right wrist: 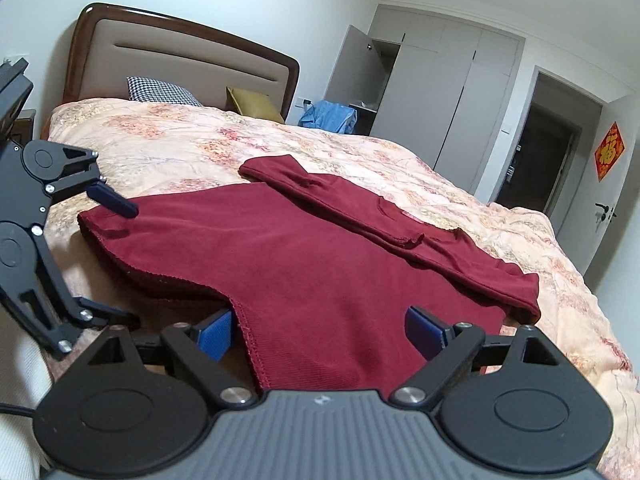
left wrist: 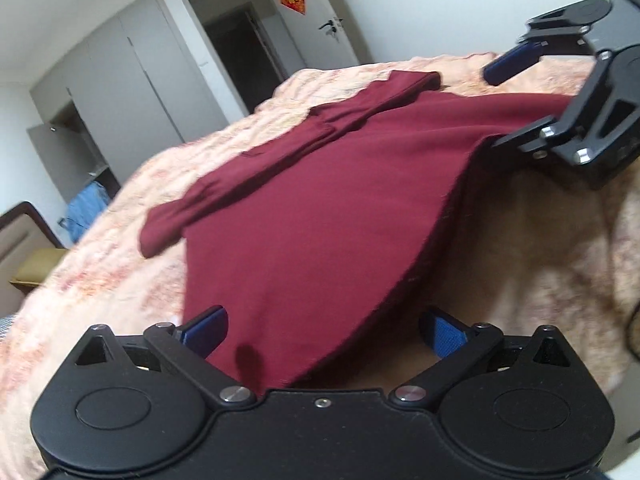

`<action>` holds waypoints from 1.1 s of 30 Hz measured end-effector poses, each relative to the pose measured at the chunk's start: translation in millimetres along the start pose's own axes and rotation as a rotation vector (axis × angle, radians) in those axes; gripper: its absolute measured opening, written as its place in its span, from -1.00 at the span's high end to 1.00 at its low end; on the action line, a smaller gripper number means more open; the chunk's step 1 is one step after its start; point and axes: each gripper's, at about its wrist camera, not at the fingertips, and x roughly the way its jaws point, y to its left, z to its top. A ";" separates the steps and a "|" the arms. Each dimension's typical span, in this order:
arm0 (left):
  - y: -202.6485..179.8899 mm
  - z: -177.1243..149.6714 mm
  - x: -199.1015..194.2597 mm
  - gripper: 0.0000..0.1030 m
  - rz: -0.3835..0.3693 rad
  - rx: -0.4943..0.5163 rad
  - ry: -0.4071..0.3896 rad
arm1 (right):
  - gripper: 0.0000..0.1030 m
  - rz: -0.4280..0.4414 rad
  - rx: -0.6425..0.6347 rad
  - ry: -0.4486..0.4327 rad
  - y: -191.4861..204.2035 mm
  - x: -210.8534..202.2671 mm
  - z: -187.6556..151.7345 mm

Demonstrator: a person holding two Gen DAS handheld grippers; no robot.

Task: Fold small clothes

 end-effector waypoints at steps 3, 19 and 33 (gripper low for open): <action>10.3 -3.9 -0.1 -0.83 0.031 0.017 0.004 | -0.79 -0.011 0.008 0.001 0.2 0.7 -1.0; 60.4 3.4 -4.5 0.78 -0.061 -0.143 -0.060 | -0.79 -0.008 -0.107 0.069 23.0 -4.7 -21.6; 72.6 23.5 -11.3 0.91 -0.074 -0.181 -0.090 | 0.85 -0.191 -0.324 0.139 30.7 -27.6 -58.8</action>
